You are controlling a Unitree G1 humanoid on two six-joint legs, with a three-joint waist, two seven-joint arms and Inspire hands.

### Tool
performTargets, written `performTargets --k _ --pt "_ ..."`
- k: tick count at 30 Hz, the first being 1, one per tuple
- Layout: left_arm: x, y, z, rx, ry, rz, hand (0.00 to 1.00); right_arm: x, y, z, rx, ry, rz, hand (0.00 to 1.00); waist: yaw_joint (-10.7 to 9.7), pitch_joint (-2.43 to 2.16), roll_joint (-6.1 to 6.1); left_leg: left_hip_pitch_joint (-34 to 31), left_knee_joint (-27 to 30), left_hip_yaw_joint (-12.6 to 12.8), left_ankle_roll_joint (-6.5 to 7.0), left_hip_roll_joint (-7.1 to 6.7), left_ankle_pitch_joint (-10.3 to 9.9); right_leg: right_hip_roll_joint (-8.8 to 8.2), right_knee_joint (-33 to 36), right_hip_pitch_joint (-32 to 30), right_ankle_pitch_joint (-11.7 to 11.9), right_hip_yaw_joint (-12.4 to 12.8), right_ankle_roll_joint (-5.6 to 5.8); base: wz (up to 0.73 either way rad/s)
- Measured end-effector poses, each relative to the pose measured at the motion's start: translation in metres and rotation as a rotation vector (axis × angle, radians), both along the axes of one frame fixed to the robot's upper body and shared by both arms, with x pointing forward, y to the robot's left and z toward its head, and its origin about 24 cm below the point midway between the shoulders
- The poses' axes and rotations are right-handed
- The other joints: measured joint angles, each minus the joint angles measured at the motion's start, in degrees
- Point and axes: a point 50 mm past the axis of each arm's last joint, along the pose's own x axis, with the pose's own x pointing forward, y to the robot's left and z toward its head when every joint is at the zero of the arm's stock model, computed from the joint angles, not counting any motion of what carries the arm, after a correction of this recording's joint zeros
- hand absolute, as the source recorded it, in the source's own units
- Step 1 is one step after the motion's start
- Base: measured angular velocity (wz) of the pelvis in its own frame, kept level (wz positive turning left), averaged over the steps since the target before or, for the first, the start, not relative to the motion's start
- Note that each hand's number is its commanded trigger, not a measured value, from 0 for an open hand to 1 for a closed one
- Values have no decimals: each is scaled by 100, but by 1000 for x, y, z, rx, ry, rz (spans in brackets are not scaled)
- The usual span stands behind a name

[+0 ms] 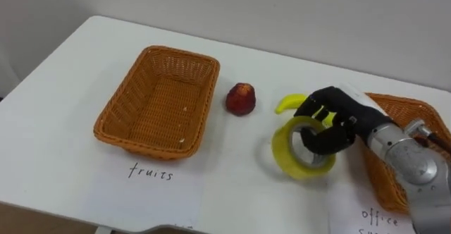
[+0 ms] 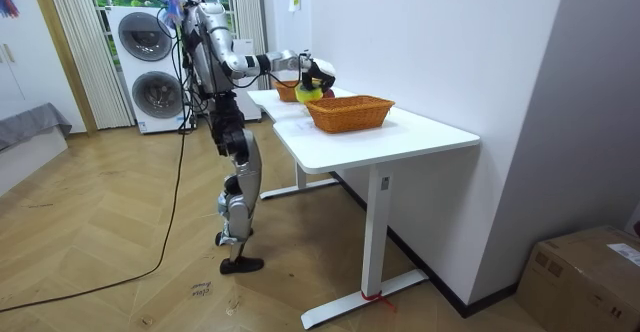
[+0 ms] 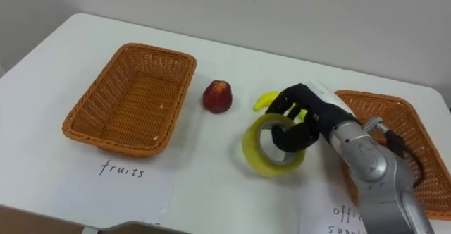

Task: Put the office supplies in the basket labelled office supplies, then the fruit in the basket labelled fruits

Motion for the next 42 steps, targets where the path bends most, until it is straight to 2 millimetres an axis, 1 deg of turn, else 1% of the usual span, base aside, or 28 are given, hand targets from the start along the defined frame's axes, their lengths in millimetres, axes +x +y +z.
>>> performTargets --k 4,6,7,9,11,12,14,15,18,22,24,26,29,34,36,39,42 --pt "-4 -1 0 -1 9 4 0 1 -12 8 9 -81 -72 100 -99 1 20 -8 -1 3 0 0 0 1 -11 -7 -1 -8 1 0" --pt "-7 -1 0 -1 14 8 0 -1 -24 13 48 -138 -150 100 -145 -16 55 -3 17 33 0 1 0 0 -14 -6 -1 39 1 -4" --pt "-7 0 0 -1 13 9 0 -2 -27 13 60 -150 -170 100 -152 -18 66 8 17 43 0 1 0 -1 -12 -5 -1 53 1 -12" --pt "-14 1 1 1 26 24 0 -4 -33 14 90 -181 -220 100 -200 -18 101 50 13 105 0 6 0 2 -5 -5 -2 109 3 -13" --pt "-14 2 1 2 21 41 0 -5 -38 16 90 -202 -251 100 -258 -15 106 43 10 122 0 6 0 3 -4 -20 -4 116 5 -4" --pt "-14 3 1 1 21 48 0 -5 -40 17 89 -213 -265 100 -335 -16 105 30 2 122 0 6 0 3 -3 -29 -5 118 7 0" --pt "-14 3 1 -6 23 51 0 -6 -43 18 95 -229 -288 100 -376 -21 102 11 -18 125 0 6 0 4 6 -55 -5 126 6 0" --pt "-15 3 1 -10 25 52 0 -6 -47 19 100 -239 -306 100 -410 -36 82 14 -24 125 1 6 0 4 11 -57 -5 139 6 0" --pt "-16 4 2 -6 22 69 0 -7 -53 22 116 -263 -343 100 -469 -38 75 41 -21 126 0 14 2 12 17 -52 -5 154 6 0" --pt "-18 5 2 2 20 98 0 -8 -59 22 144 -267 -365 100 -486 -41 57 63 -37 171 -1 20 3 16 15 -58 -5 199 6 -5" --pt "-21 6 3 7 20 114 0 -9 -66 18 160 -254 -399 100 -481 -45 18 65 -43 205 0 21 2 16 14 -76 -5 232 6 -7" --pt "-22 7 3 8 25 120 0 -10 -70 15 154 -239 -414 100 -485 -50 1 67 -43 228 0 22 2 15 14 -82 -5 236 6 -6" --pt "-20 7 3 9 10 131 0 -11 -77 11 133 -215 -431 100 -500 -49 -14 69 -38 244 0 22 2 14 16 -83 -5 246 6 -1" --pt "-17 7 3 2 -1 128 0 -11 -84 5 154 -198 -473 100 -513 -38 -16 87 -27 265 0 28 2 17 14 -68 -5 249 6 0" --pt "-17 7 3 0 1 129 0 -12 -85 3 153 -195 -485 100 -514 7 7 126 -39 273 1 28 2 18 -1 -59 -6 258 8 0" --pt "-17 7 3 -3 2 129 0 -13 -90 0 154 -188 -509 100 -511 9 -14 118 -63 273 2 27 -1 19 -13 -74 -11 257 12 0" --pt "-18 7 4 -2 9 132 0 -15 -94 0 152 -191 -531 100 -516 7 -2 106 -63 274 2 27 -1 22 -9 -57 -10 257 12 0"
